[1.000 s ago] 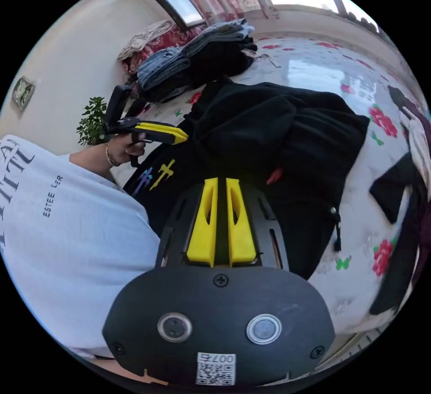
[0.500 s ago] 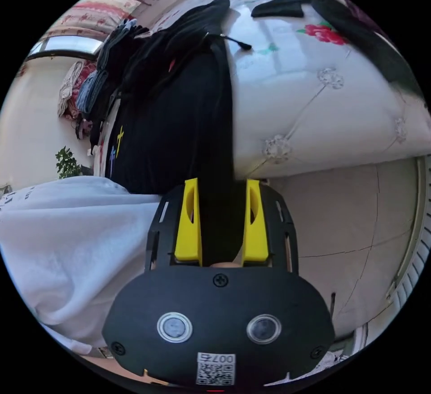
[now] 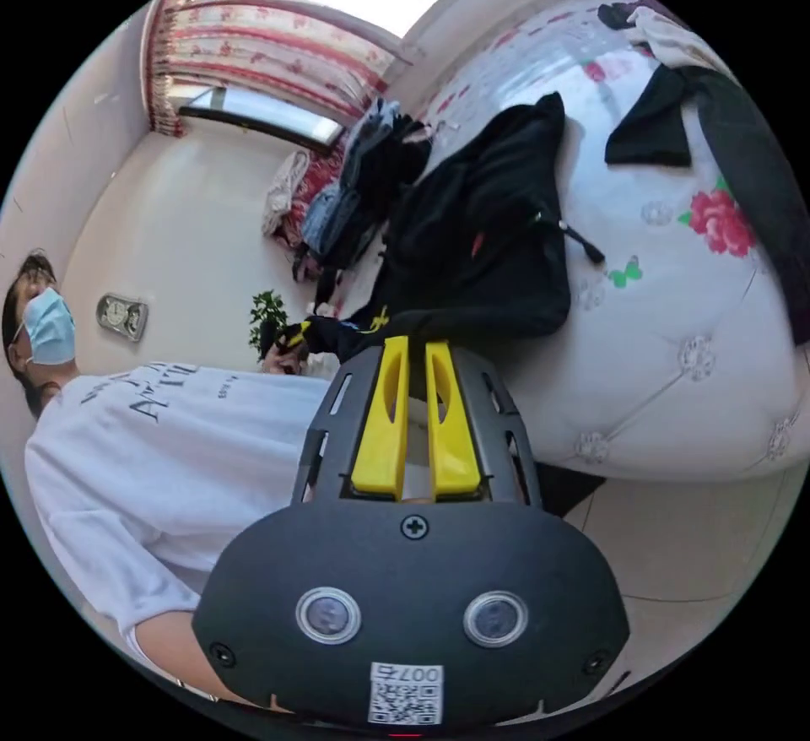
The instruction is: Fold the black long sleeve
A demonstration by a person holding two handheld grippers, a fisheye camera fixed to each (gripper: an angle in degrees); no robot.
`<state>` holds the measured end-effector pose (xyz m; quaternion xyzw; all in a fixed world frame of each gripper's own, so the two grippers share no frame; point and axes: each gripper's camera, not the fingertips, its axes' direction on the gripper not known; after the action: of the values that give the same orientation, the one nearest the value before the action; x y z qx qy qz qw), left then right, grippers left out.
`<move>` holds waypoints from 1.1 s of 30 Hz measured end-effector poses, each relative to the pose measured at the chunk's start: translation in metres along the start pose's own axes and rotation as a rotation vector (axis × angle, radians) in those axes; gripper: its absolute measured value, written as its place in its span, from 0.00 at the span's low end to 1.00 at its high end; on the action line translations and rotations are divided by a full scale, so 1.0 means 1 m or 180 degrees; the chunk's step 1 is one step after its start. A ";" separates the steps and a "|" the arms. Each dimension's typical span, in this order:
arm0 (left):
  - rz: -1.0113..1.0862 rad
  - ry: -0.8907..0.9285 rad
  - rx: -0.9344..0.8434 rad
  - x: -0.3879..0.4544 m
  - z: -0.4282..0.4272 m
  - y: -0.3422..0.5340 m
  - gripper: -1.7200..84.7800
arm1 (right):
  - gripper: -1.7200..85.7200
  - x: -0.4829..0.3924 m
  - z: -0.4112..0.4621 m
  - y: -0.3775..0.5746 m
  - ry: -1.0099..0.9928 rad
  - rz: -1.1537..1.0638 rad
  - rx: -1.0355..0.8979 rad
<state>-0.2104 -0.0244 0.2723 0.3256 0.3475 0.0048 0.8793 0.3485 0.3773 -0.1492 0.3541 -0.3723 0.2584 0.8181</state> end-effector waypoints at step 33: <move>-0.0501 -0.0919 0.0249 -0.077 0.121 -0.122 0.11 | 0.15 0.144 -0.084 -0.135 0.0724 0.1515 0.1262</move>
<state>-0.2210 -0.2074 0.3147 0.3287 0.2419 -0.1246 0.9044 0.5622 0.3821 -0.1270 0.3783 -0.2932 0.5476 0.6863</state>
